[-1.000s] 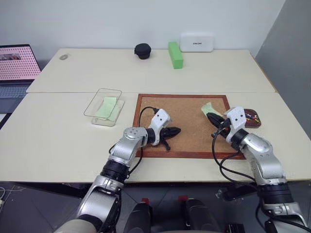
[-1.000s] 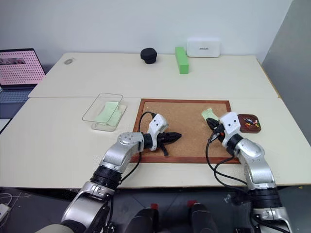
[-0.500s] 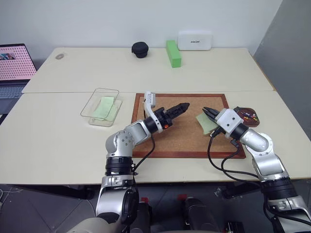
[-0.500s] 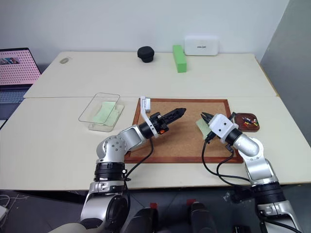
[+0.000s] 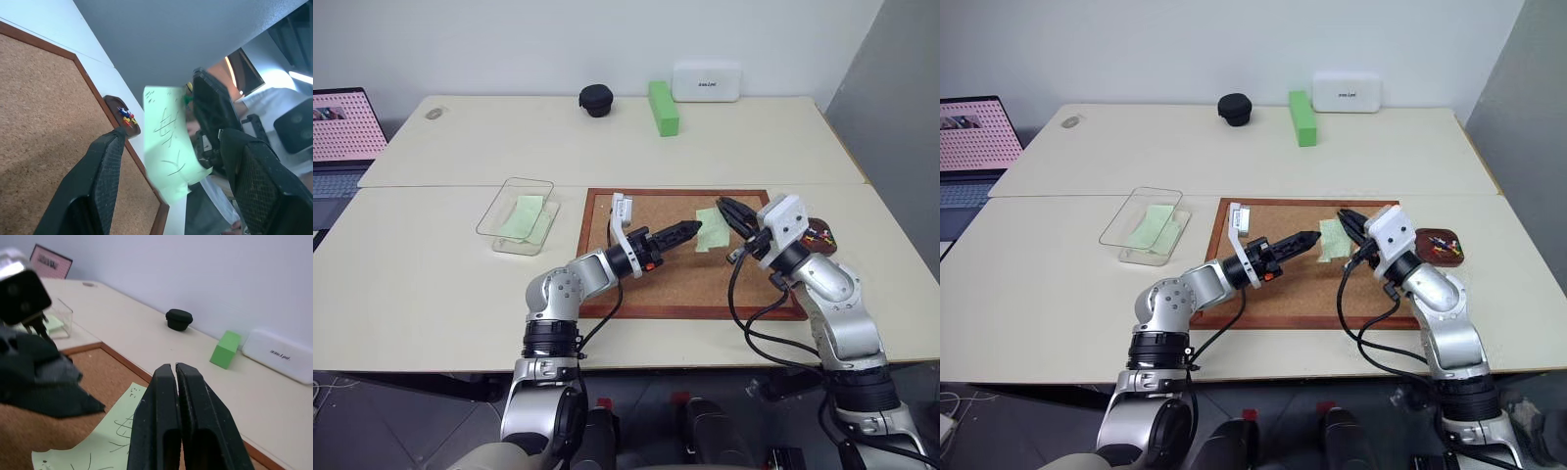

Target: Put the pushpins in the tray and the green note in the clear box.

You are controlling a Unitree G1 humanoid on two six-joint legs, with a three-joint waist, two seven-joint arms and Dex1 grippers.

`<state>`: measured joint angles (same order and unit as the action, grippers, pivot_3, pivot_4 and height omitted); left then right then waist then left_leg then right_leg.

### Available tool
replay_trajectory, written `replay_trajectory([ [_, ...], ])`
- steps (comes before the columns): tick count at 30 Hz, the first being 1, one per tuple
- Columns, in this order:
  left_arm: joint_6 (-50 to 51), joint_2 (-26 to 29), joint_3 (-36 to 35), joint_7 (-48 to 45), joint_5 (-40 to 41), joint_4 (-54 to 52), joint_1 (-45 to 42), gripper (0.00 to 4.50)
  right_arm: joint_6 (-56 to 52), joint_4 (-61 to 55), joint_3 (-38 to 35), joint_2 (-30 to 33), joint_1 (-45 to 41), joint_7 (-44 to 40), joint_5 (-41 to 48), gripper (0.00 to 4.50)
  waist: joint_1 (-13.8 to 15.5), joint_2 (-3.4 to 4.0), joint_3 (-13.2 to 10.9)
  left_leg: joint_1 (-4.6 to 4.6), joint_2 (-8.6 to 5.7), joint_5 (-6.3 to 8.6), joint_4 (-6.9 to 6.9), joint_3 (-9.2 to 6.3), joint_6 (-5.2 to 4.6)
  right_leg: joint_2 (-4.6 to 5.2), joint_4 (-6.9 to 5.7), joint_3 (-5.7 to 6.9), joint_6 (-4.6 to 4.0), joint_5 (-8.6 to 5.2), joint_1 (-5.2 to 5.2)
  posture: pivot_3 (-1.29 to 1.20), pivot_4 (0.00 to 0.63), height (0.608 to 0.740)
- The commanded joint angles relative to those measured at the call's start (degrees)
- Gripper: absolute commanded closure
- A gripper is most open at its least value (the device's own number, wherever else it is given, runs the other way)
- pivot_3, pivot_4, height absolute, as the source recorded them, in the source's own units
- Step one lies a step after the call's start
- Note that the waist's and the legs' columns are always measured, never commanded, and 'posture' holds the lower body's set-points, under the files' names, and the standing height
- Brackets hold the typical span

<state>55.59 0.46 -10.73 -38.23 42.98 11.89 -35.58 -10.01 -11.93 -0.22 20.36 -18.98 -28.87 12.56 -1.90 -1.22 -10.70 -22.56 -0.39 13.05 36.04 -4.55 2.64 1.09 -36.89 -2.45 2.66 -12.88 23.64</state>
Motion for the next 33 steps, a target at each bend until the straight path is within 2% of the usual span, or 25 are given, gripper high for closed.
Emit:
replay_trajectory([
  [1,-0.13,-0.47,-0.97,-0.34,2.66,0.0,-1.06,1.26,-4.3,-4.71,-2.23,-0.22,-1.66,1.06,3.6,4.5,0.02,0.0,0.0,0.0,0.0,0.0,0.0,0.0,0.0,0.0,0.0,0.0,0.0,0.0,0.0,0.0,0.15,0.74],
  [10,-0.15,-1.27,-0.59,0.92,3.34,0.5,-1.9,1.26,-7.92,-6.72,-1.6,-1.45,-1.82,2.09,5.87,4.5,0.02,0.0,0.0,-0.01,-0.01,0.0,0.0,0.01,0.0,0.0,0.01,0.01,0.0,0.0,0.0,0.0,0.15,0.74],
  [18,0.11,-1.58,-0.54,1.08,3.71,0.0,-1.8,2.79,-8.96,-7.3,-1.47,-2.06,-2.29,1.99,6.46,4.5,0.01,0.0,0.0,-0.01,-0.01,0.0,0.0,0.01,0.0,0.0,0.01,0.01,0.0,0.0,0.0,0.0,0.15,0.74],
  [25,0.04,-1.45,-0.27,0.83,3.55,0.33,-2.12,4.34,-9.04,-7.42,-1.01,-2.18,-2.53,2.0,6.25,4.5,0.01,0.0,0.0,-0.01,-0.01,0.0,0.0,0.01,0.0,0.0,0.01,0.01,0.0,0.0,0.0,0.0,0.15,0.74],
  [26,0.12,-1.44,-0.26,0.82,3.62,0.22,-2.1,4.44,-9.03,-7.5,-0.93,-2.17,-2.46,1.98,6.2,4.5,0.01,0.0,0.0,-0.01,-0.01,0.0,0.0,0.01,0.0,0.0,0.01,0.01,0.0,0.0,0.0,0.0,0.15,0.74],
  [33,0.04,-1.26,-0.41,0.91,3.58,0.38,-2.36,4.44,-9.27,-7.89,-0.73,-2.13,-2.24,2.0,6.16,4.5,0.0,0.0,0.0,-0.01,-0.01,0.0,0.0,0.01,0.0,0.0,0.01,0.01,0.0,0.0,0.0,0.0,0.15,0.74],
])
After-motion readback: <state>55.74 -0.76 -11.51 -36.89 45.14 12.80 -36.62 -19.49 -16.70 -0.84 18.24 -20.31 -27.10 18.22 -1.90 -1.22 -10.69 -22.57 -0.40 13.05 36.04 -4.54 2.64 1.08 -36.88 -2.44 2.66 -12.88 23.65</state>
